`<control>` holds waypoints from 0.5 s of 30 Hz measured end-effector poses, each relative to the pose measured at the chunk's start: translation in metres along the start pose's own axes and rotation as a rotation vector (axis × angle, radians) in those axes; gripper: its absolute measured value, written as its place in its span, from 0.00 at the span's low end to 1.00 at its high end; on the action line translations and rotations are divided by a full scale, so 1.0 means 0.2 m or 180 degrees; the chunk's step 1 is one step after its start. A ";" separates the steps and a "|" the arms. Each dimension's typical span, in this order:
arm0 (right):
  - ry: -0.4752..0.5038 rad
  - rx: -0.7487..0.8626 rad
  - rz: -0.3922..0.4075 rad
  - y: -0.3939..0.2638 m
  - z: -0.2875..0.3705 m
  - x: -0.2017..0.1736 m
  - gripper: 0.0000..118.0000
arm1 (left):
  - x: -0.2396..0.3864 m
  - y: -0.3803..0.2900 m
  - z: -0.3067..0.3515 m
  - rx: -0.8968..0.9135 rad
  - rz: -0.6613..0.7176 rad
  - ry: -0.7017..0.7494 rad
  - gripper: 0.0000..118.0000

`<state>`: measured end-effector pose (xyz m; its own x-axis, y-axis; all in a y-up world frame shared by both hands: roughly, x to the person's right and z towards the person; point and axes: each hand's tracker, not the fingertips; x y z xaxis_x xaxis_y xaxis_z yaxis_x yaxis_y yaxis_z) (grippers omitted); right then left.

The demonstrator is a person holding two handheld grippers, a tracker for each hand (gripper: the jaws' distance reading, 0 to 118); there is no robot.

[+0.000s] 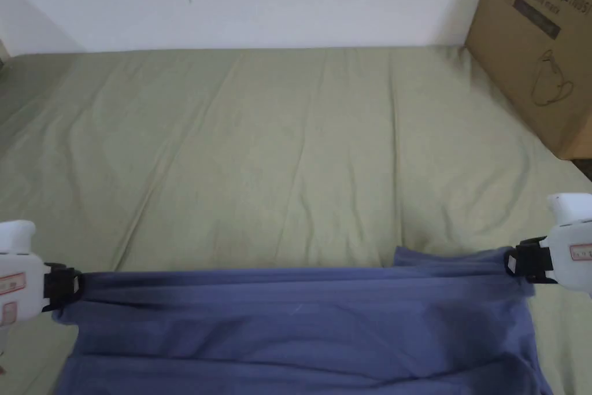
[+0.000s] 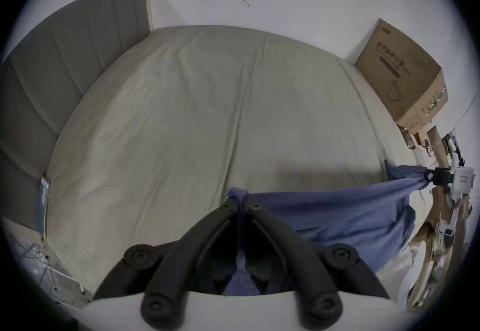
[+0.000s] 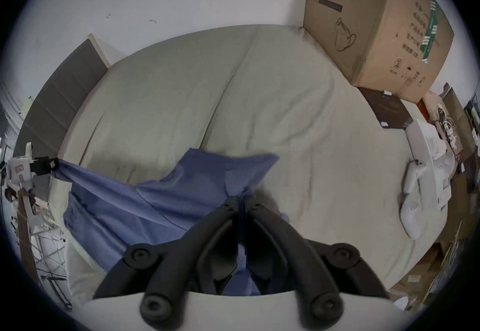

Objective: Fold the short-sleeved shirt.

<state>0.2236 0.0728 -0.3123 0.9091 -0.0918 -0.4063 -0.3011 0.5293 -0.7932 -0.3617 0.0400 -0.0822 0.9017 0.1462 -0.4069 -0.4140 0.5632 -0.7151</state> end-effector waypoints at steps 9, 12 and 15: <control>0.0023 -0.0484 -0.0028 -0.65 0.12 -0.01 0.02 | -0.01 -0.61 0.18 -0.0357 -0.0035 0.0016 0.02; -0.0020 -0.0608 -0.0023 -0.78 0.08 0.00 0.03 | -0.01 -0.71 0.16 -0.0333 0.0052 0.0033 0.13; -0.0012 -0.0609 -0.0145 -0.82 0.04 0.01 0.43 | -0.01 -0.74 0.12 -0.0304 0.0057 0.0138 0.63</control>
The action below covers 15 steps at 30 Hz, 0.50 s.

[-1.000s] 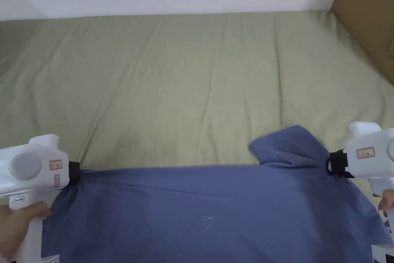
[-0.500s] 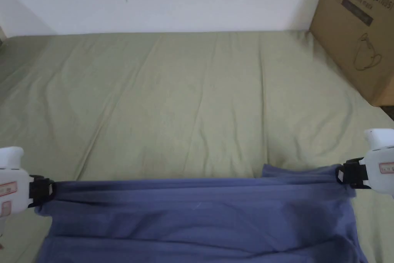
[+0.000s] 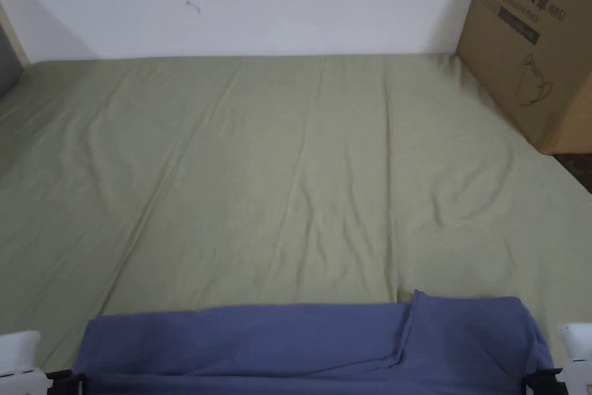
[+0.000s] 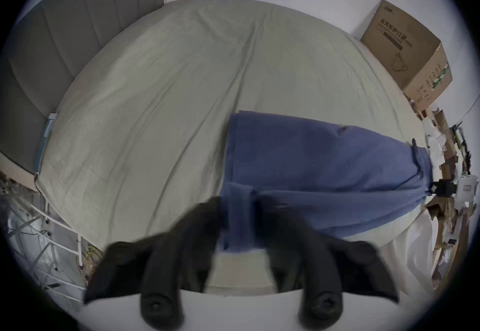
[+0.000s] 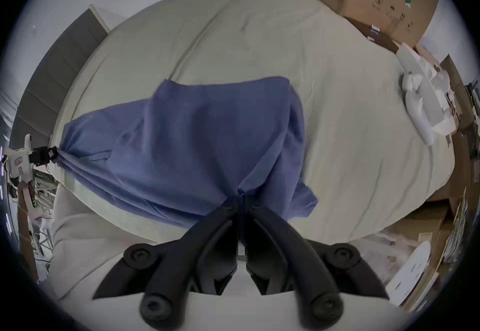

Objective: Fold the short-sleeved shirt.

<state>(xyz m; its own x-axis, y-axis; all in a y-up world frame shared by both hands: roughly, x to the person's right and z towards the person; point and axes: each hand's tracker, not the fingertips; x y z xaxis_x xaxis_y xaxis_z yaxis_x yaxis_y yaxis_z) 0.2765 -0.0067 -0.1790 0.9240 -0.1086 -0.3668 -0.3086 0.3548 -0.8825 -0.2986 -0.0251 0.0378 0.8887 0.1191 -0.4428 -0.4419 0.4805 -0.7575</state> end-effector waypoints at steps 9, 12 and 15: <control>-0.0053 0.0361 0.0046 0.08 0.16 -0.11 0.52 | 0.01 0.05 0.14 0.0212 0.0167 -0.0088 0.81; 0.0144 0.0561 0.0108 0.15 0.20 -0.22 0.00 | 0.05 0.09 0.23 0.0415 0.0252 -0.0355 0.07; 0.0196 0.0546 0.0486 0.18 0.16 -0.42 0.00 | 0.07 0.10 0.22 0.0445 0.0228 -0.0326 0.00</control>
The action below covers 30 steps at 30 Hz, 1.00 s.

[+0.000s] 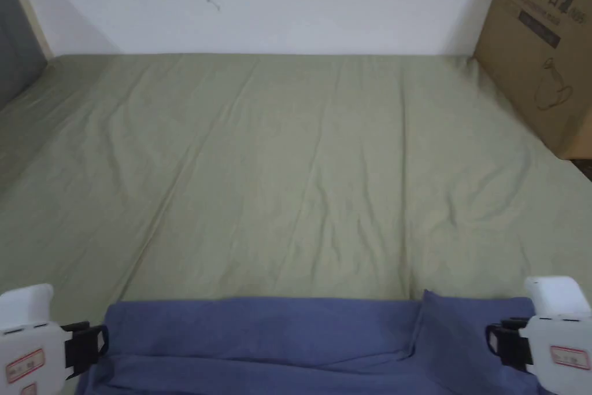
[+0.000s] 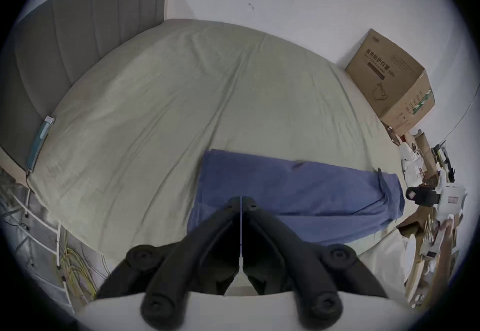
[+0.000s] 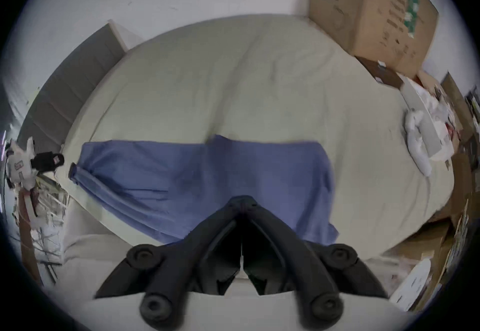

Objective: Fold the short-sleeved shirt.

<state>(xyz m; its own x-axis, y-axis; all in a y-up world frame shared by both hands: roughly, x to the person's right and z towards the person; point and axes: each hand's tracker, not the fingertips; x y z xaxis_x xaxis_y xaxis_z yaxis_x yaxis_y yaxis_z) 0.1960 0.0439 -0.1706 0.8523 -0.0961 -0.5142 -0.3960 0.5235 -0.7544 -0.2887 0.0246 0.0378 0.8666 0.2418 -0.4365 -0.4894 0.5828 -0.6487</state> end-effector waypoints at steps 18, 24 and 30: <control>0.0545 -0.0343 0.0557 0.04 -0.43 -0.62 0.00 | -0.44 -0.23 -0.27 -0.0465 0.1550 -0.0801 1.00; 0.0413 -0.0459 0.0726 0.02 -0.43 -0.66 0.00 | -0.55 -0.24 -0.32 -0.0256 0.2182 -0.1356 0.67; 0.0383 -0.0555 0.0576 0.01 -0.46 -0.64 0.00 | -0.51 -0.27 -0.38 -0.0500 0.2305 -0.1367 0.09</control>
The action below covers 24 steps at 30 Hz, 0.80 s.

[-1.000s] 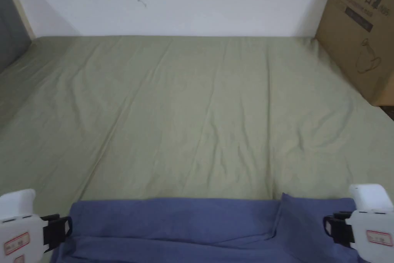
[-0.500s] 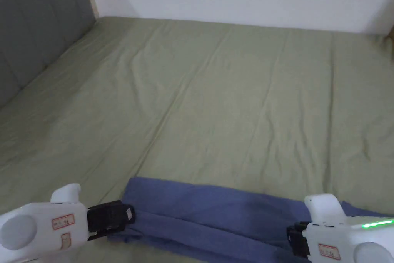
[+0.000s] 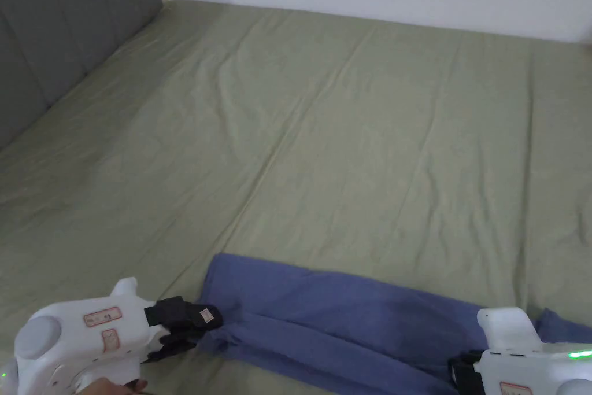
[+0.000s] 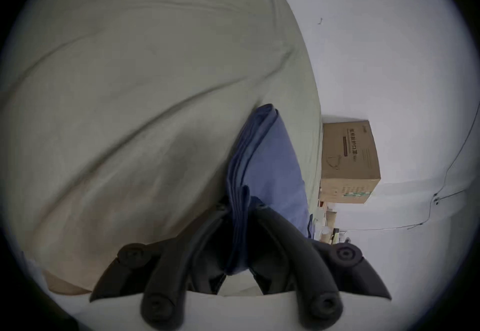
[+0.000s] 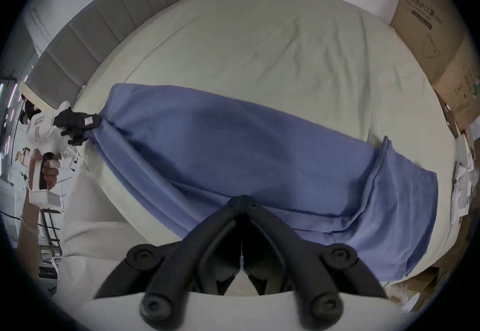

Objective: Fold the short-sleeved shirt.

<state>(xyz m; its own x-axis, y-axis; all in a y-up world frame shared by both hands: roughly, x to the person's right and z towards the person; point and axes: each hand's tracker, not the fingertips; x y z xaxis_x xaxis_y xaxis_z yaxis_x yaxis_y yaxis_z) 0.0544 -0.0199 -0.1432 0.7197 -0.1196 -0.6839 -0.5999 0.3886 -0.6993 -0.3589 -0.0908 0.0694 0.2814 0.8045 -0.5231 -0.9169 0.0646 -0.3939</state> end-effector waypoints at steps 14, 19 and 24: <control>-0.0128 -0.0021 -0.0084 -0.04 0.07 0.10 0.00 | -0.24 0.26 0.61 0.0895 0.0281 0.0091 0.04; -0.0128 -0.0061 -0.0160 -0.07 0.04 0.11 0.00 | -0.16 0.19 0.61 0.0709 -0.0014 -0.0109 0.18; -0.0139 -0.0089 -0.0125 -0.08 0.03 0.10 0.00 | -0.09 0.14 0.34 0.0232 -0.0078 -0.0170 0.87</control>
<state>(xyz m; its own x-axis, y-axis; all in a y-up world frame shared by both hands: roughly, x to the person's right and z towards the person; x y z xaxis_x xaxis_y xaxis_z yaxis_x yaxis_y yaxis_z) 0.0800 -0.0223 -0.1443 0.7571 -0.0940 -0.6465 -0.5800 0.3586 -0.7314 -0.4079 -0.0639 0.1192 0.2901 0.8324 -0.4722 -0.9286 0.1257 -0.3490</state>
